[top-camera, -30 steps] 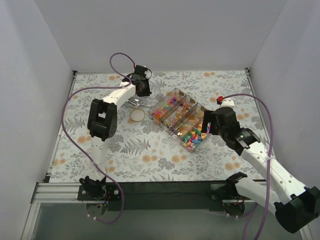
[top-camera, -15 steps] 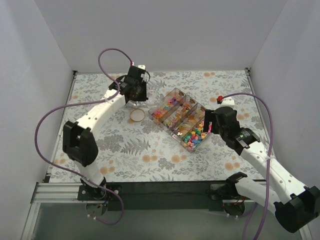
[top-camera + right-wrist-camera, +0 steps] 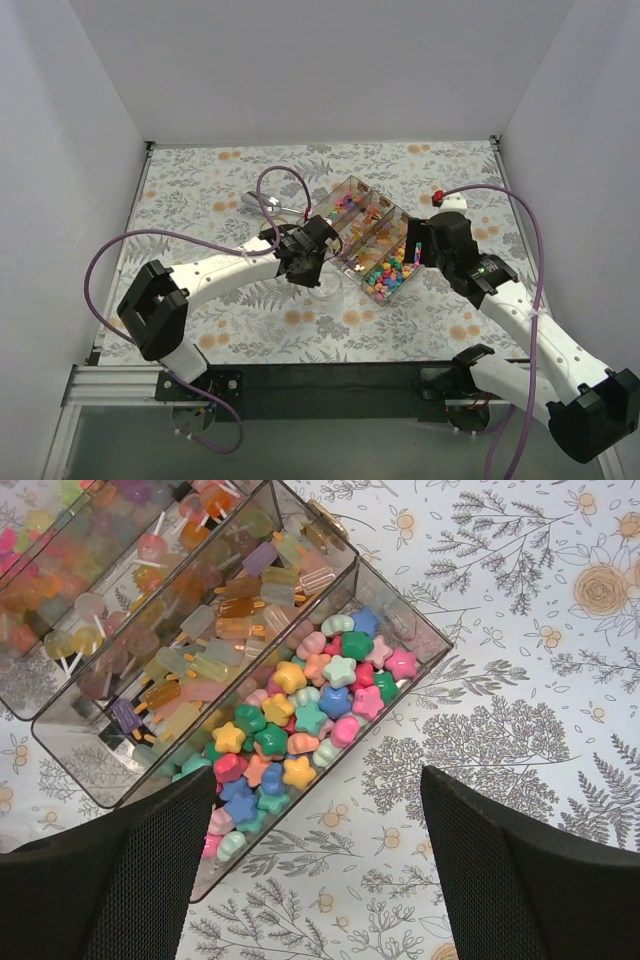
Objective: Pack the candies
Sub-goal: Place the packing bottle at the center of the board.
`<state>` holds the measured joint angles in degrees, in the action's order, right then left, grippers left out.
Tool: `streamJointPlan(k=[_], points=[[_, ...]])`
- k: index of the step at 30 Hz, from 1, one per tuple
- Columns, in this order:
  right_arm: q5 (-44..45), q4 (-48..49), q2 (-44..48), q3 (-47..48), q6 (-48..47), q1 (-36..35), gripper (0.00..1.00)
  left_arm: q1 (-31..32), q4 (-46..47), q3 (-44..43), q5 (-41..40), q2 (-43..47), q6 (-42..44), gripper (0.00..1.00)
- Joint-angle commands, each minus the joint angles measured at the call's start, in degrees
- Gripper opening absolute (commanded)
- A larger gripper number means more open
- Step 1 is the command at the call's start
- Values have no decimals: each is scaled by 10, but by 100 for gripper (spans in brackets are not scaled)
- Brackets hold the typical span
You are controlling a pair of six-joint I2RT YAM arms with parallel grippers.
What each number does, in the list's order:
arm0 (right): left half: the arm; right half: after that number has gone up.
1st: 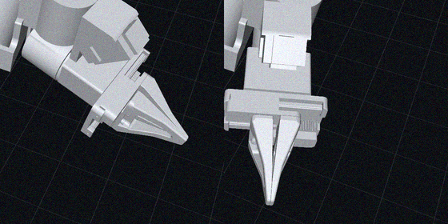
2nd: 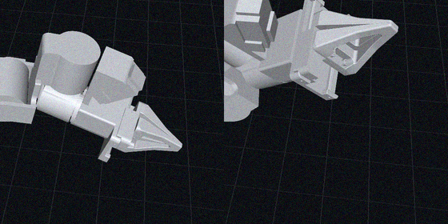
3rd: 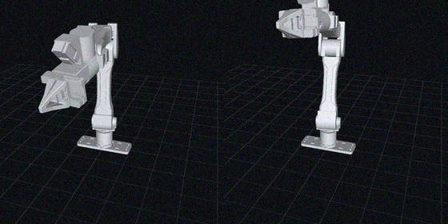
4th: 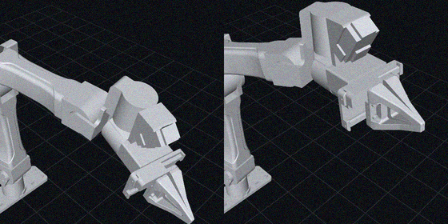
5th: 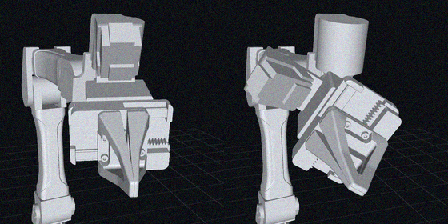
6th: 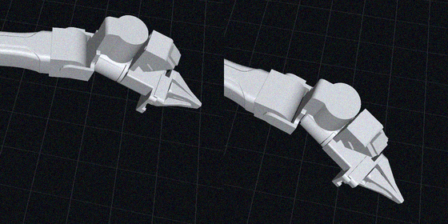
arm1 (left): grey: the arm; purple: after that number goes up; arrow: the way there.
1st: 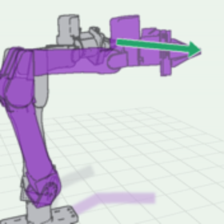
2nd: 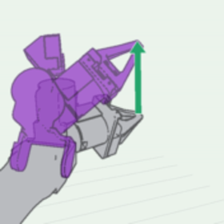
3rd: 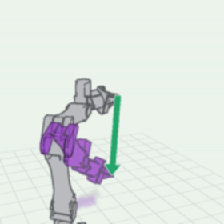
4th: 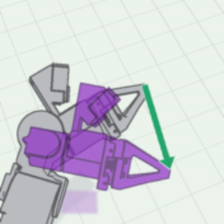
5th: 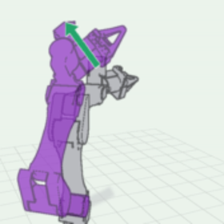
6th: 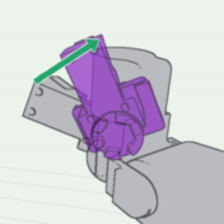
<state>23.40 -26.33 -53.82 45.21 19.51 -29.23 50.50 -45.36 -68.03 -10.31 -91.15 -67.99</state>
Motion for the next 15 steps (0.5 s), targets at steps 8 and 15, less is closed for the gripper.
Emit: streamJointPlan(k=[8, 15], points=[[-15, 27, 21, -14, 18, 2, 89, 48, 74, 40, -120, -34, -52, 1], [-16, 31, 28, -28, 19, 2, 89, 69, 82, 40, -143, -40, -43, 19]])
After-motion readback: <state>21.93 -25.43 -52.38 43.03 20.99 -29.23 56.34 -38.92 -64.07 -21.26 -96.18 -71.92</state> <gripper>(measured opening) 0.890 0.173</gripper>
